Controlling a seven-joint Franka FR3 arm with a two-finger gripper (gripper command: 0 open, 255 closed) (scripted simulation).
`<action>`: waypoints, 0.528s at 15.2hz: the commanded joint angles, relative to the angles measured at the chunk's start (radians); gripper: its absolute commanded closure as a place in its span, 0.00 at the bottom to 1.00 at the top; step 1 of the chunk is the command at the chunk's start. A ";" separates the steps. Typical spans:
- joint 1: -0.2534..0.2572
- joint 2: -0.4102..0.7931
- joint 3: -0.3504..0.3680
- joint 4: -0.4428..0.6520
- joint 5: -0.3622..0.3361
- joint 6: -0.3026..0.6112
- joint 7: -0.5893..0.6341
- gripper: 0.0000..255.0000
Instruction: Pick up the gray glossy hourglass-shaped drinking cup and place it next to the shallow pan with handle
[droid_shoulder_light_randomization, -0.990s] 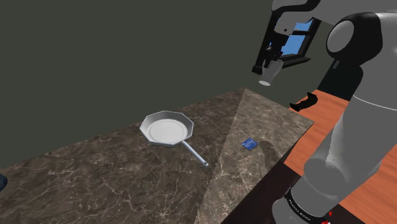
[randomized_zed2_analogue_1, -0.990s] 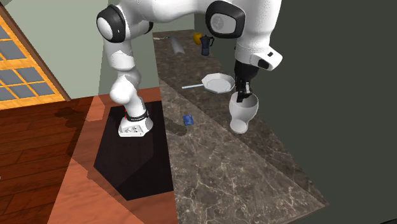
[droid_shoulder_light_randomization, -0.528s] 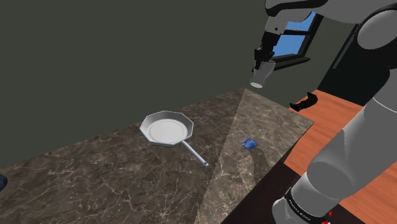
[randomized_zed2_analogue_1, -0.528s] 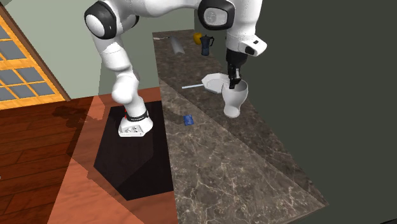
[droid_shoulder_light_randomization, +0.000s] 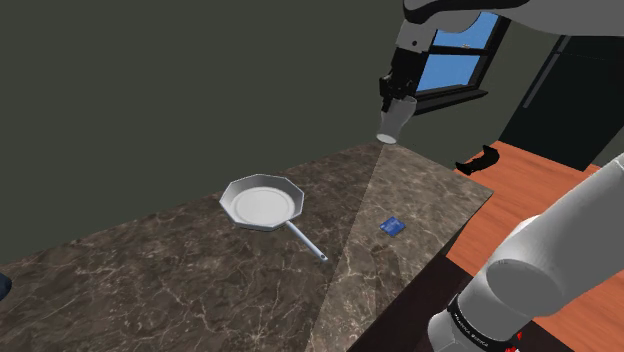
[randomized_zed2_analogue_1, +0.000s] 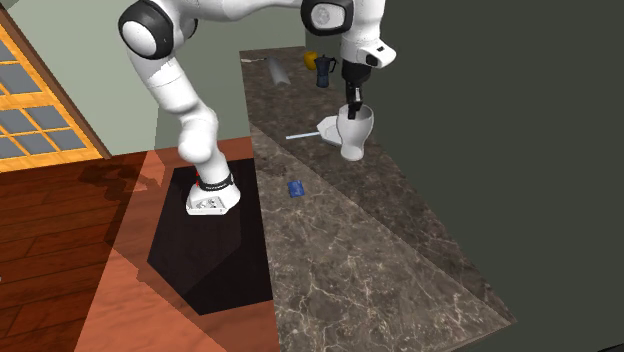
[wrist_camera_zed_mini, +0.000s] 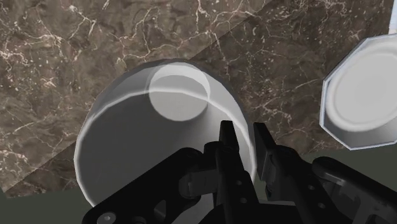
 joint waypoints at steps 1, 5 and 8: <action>0.020 -0.023 0.033 -0.025 0.000 0.007 0.055 1.00; 0.057 -0.057 0.097 -0.064 0.005 0.018 0.154 1.00; 0.084 -0.070 0.145 -0.081 0.013 0.026 0.228 1.00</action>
